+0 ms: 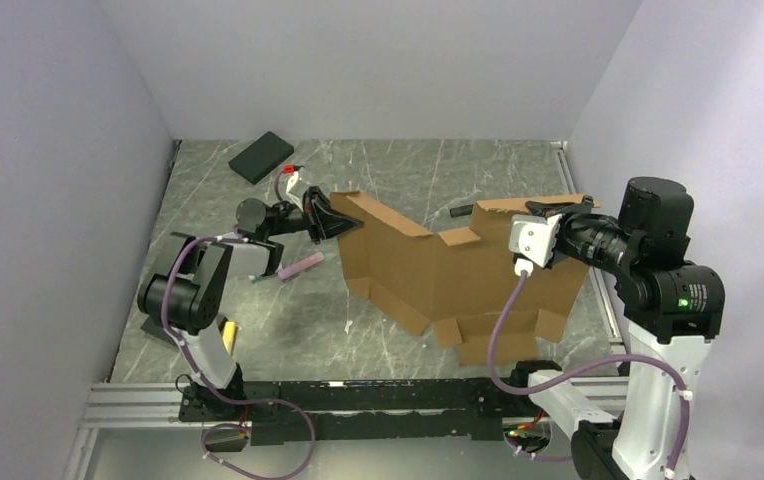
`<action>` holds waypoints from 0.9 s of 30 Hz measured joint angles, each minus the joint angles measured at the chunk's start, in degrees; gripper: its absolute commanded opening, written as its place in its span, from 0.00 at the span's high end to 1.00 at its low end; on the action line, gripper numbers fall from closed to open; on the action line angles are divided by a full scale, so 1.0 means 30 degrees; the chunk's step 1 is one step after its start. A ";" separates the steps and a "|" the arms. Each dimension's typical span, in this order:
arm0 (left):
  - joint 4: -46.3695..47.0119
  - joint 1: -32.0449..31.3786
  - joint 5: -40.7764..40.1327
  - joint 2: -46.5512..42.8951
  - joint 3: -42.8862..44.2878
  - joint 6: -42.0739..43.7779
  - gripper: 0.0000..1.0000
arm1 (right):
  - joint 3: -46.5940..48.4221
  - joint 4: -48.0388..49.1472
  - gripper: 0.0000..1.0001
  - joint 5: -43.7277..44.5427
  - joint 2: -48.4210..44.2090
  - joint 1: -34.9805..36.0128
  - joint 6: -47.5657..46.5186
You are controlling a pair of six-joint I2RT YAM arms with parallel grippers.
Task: Fold the paper box
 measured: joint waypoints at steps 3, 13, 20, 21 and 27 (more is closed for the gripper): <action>-0.0299 0.0532 -0.1180 -0.1297 -0.1173 0.0175 1.00 | -0.0801 0.1202 1.00 0.0612 -0.0117 0.0000 0.0831; -1.4542 0.1107 -0.8007 -1.4171 -0.2834 0.5479 1.00 | -0.3417 0.6258 0.99 0.1311 -0.0080 0.0066 0.5122; -2.2942 0.0933 -1.1125 -1.8688 -0.2769 0.6674 1.00 | -0.5413 0.8750 0.96 -0.0619 0.0663 0.0073 0.7788; -2.3780 0.0933 -1.1322 -1.8812 -0.2769 0.6725 1.00 | -0.5566 0.9012 0.96 -0.0656 0.0896 0.0073 0.8116; -2.7008 0.0896 -1.1992 -1.9846 -0.3075 0.7067 1.00 | -0.5785 1.0557 0.83 -0.0721 0.2433 0.0182 1.0054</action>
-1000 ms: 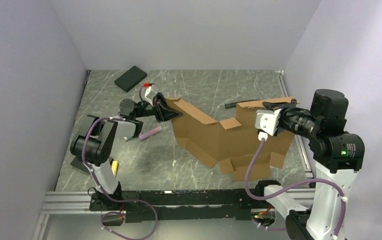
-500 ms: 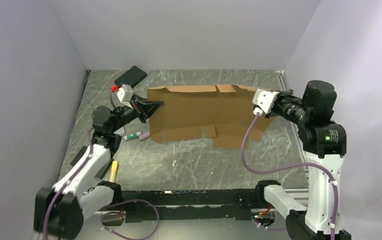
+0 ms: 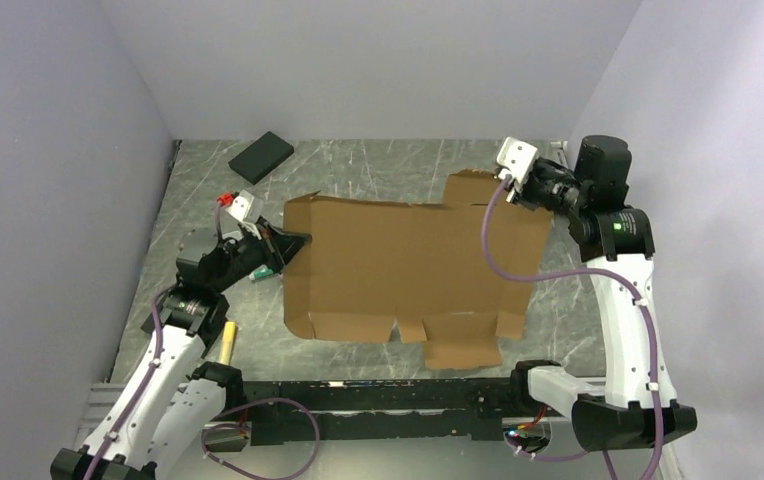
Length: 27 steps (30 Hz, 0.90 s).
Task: Fold the paper box
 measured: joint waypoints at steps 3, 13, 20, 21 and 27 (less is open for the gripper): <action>-0.0736 -0.0015 -0.0146 -0.0736 -0.0117 0.0313 1.00 | 0.0000 0.0947 0.65 0.0423 0.0430 0.0219 0.1326; -0.3155 -0.0015 -0.1290 -0.1166 -0.0131 0.1515 1.00 | -0.1566 0.5508 0.05 0.6091 0.1530 0.0248 0.7038; -0.3971 0.0044 -0.1647 -0.0729 0.0357 0.2630 1.00 | -0.5464 0.7184 0.01 0.4881 0.0015 -0.2237 1.1417; -0.4044 0.0044 -0.1647 -0.0809 0.0350 0.2732 1.00 | -0.6215 0.7453 0.01 0.4160 -0.0408 -0.2929 1.1985; -0.4488 0.0036 -0.1632 -0.1778 0.0291 0.3045 1.00 | -1.2458 1.1067 0.01 -0.0503 -0.2754 -0.5661 1.5278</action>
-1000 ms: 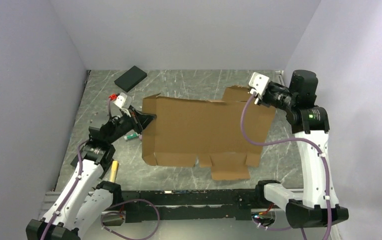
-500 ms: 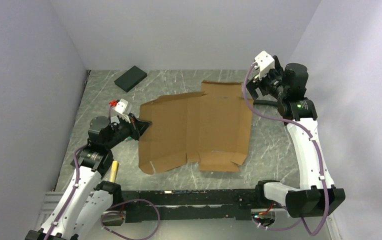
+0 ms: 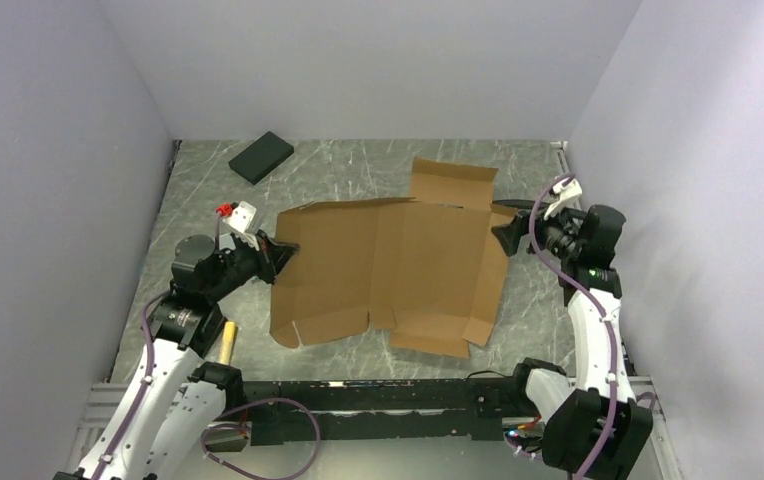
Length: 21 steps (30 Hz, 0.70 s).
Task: Fold the paper box
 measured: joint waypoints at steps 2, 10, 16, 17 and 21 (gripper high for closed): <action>-0.0044 0.0000 0.0015 -0.0168 0.0000 0.0117 1.00 | -0.1581 0.0889 0.01 -0.1275 0.0022 -0.0597 0.0903; -0.0160 0.0007 -0.0022 -0.0204 -0.0015 0.0226 1.00 | -0.4364 0.3373 0.08 -0.3912 -0.0262 -0.1166 0.2397; -0.0138 0.0007 -0.0073 -0.0313 -0.0182 0.0153 1.00 | -0.5115 0.4000 0.21 -0.5078 0.0175 -0.1268 0.3330; -0.0138 0.0007 -0.0102 -0.0313 -0.0189 0.0109 1.00 | -0.5115 0.4080 0.23 -0.5158 0.0313 -0.1268 0.3395; -0.0138 0.0000 -0.0204 -0.0313 -0.0204 0.0036 1.00 | -0.5180 0.4430 0.33 -0.5406 0.0670 -0.1290 0.3716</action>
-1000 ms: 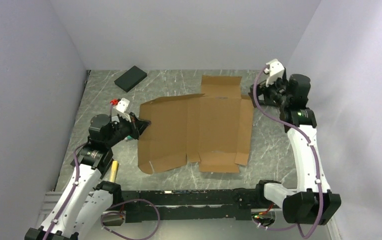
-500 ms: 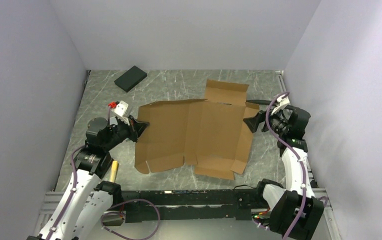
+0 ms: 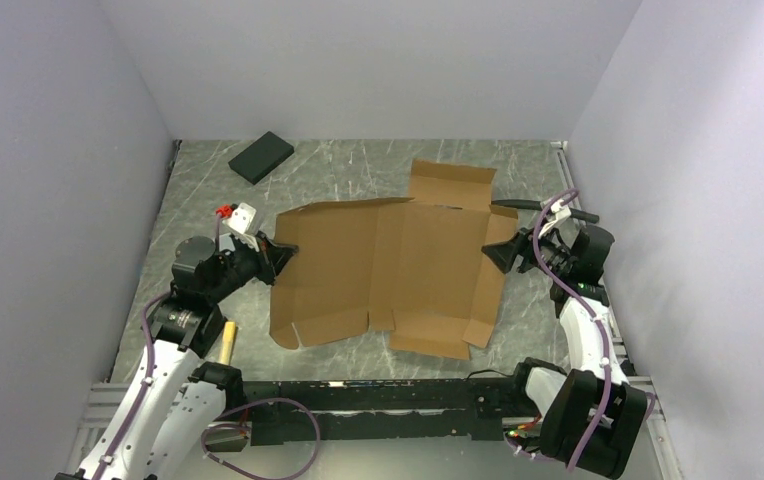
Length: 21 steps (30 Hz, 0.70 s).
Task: Fold the paper box
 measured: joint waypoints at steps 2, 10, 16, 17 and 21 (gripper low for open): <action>-0.0007 0.0007 -0.0044 -0.0007 -0.0007 -0.0007 1.00 | -0.0015 0.0095 0.38 -0.0124 0.0022 -0.0007 0.0095; -0.0226 0.0000 -0.0313 -0.0197 -0.0007 -0.0138 1.00 | -0.0015 0.0146 0.52 -0.0437 0.0175 -0.0007 0.0124; -0.0306 0.0000 -0.0372 -0.0255 -0.0007 -0.0168 1.00 | -0.0015 0.0124 0.57 -0.0437 0.0328 -0.0007 0.0102; -0.0328 0.0000 -0.0408 -0.0255 -0.0007 -0.0175 1.00 | -0.0015 0.0124 0.58 -0.0430 0.0379 -0.0007 0.0102; -0.0415 0.0000 -0.0539 -0.0291 -0.0015 -0.0240 1.00 | -0.0015 0.0073 0.61 -0.0430 0.0801 -0.0007 -0.0066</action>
